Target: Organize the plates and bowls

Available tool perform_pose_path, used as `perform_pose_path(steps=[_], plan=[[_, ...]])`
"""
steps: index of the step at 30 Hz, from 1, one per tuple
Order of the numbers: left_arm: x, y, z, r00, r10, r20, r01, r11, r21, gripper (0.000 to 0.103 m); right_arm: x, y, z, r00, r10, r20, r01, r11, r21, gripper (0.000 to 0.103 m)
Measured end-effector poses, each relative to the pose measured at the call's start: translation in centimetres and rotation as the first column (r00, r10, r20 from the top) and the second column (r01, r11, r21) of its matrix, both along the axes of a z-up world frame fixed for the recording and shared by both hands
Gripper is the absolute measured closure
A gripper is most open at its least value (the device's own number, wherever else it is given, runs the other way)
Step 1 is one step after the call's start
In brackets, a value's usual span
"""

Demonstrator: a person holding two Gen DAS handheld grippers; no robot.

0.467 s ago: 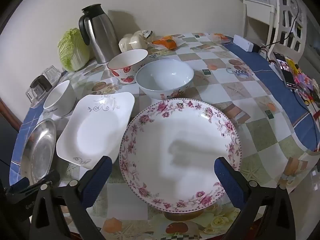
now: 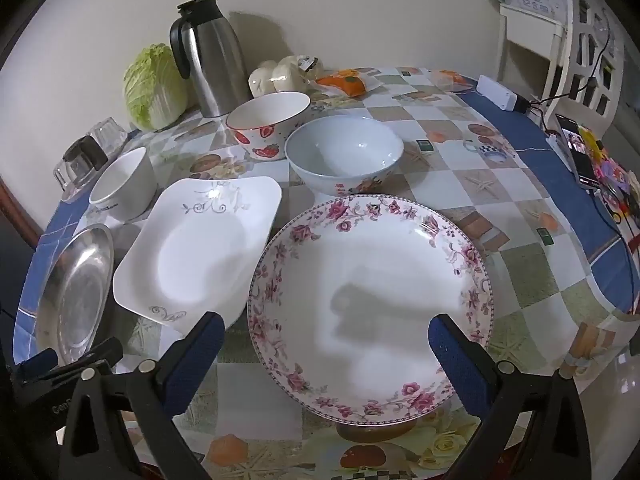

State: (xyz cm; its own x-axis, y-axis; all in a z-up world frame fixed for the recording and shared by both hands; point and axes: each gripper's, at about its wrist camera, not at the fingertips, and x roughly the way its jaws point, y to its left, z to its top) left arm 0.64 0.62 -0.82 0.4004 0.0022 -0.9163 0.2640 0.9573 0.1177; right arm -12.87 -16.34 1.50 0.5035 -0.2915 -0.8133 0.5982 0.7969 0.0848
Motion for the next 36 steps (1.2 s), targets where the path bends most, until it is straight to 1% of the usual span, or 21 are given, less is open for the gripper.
perform_pose_path(steps=[36], plan=[[0.33,0.32,-0.9,1.0,0.011,-0.025,-0.011,1.0,0.01,0.0,0.42,0.26,-0.48,1.0,0.015,-0.026,-0.016,1.0,-0.006,0.0]])
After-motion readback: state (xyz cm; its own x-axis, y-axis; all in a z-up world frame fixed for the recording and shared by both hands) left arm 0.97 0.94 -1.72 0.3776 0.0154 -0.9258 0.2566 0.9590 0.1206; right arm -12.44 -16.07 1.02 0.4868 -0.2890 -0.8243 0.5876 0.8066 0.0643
